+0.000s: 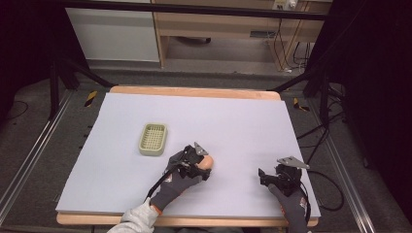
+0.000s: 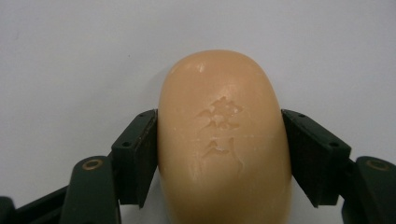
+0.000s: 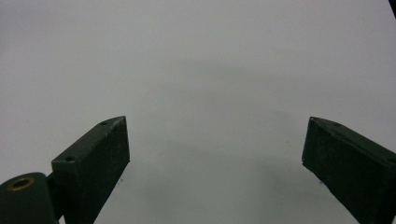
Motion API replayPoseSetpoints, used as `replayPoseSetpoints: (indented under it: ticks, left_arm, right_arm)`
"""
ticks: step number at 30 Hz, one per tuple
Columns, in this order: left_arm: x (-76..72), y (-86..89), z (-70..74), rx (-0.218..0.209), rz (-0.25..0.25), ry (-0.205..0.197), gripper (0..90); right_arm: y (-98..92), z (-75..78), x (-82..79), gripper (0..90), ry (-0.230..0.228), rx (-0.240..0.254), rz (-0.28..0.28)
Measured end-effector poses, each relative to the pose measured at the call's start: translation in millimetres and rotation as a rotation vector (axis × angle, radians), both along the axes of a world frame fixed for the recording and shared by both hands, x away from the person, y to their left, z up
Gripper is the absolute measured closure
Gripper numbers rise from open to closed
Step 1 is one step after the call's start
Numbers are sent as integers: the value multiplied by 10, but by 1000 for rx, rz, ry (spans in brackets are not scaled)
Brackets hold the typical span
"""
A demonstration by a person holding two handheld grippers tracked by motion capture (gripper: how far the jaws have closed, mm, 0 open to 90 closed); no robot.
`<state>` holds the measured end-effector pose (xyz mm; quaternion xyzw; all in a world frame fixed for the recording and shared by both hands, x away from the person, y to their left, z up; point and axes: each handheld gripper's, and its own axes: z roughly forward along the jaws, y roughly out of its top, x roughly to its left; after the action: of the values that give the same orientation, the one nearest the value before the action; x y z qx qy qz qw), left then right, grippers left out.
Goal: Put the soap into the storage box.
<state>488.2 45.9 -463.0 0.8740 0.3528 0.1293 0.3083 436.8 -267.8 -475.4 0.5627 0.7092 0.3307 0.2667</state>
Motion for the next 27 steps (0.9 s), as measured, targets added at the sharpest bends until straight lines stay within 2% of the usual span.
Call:
replayPoseSetpoints:
  ticks: [8,27]
  left_arm:
    - [-23,123,118,-26,12,-7,308]
    - [-84,307,264,-31,19,-32,310]
  right_arm:
    - [-1,0,0,79,0,-2,0]
    - [-7,4,-4,79,0,-1,-4]
